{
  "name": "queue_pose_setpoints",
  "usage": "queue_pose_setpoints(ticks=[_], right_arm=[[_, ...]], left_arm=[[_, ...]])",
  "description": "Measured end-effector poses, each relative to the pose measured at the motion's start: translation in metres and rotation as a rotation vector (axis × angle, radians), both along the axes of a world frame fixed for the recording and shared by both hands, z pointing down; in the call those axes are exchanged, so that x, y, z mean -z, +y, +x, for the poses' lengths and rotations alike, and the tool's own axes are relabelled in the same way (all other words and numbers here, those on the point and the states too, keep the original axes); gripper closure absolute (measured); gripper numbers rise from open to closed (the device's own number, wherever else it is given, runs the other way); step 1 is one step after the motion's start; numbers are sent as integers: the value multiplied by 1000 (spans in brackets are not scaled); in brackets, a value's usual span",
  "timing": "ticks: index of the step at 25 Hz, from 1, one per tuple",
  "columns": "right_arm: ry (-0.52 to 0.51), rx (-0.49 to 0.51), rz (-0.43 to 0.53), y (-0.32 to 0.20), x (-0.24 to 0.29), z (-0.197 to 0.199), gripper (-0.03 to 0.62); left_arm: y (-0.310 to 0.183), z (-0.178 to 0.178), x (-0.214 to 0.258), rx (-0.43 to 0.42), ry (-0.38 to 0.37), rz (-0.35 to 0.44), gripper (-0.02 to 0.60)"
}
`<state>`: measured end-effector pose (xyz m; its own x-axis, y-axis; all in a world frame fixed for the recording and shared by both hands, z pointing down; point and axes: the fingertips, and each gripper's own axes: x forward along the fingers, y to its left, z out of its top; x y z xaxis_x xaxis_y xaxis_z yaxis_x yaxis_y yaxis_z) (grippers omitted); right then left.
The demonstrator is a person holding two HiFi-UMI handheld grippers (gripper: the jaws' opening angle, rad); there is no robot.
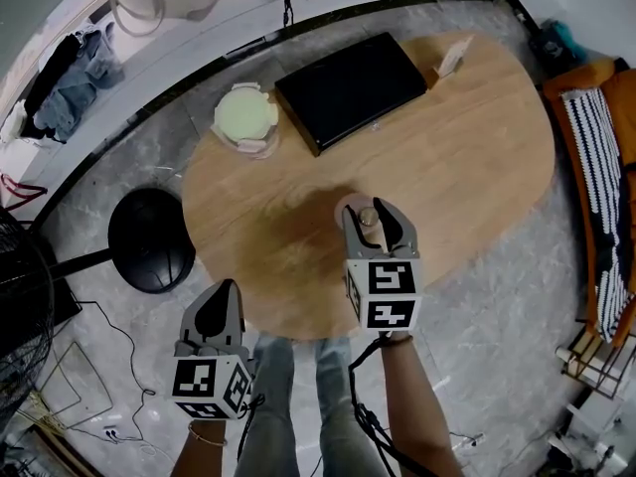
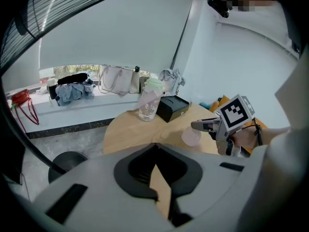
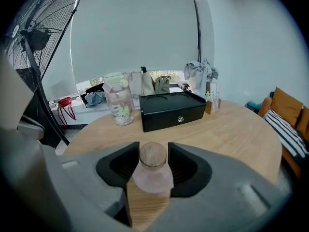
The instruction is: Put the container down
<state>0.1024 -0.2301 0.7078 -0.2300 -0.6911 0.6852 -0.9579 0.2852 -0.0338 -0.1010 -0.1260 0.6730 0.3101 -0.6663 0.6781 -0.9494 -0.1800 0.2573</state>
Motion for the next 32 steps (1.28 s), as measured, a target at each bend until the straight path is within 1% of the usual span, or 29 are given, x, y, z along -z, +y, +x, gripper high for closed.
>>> queue_pose_setpoints(ticks=[8,14,22,26,32], right_arm=[[0,3,36,4,35,-2,400],[-3,-11,16,18,61,6,401],[-83,-80,-2,52,129,19,401],[-136,-130,-8,76,176,39,402],[-174,-199,55,83,257,74,418]], left_arm=[[0,6,17,-7,1,17,588],[-10,15,46,0,5,52,588],[-22,27,112,-12,12,99,588],[-23,36,162,-27,17,119,588],[-32,49,238,-68,22,197,588]])
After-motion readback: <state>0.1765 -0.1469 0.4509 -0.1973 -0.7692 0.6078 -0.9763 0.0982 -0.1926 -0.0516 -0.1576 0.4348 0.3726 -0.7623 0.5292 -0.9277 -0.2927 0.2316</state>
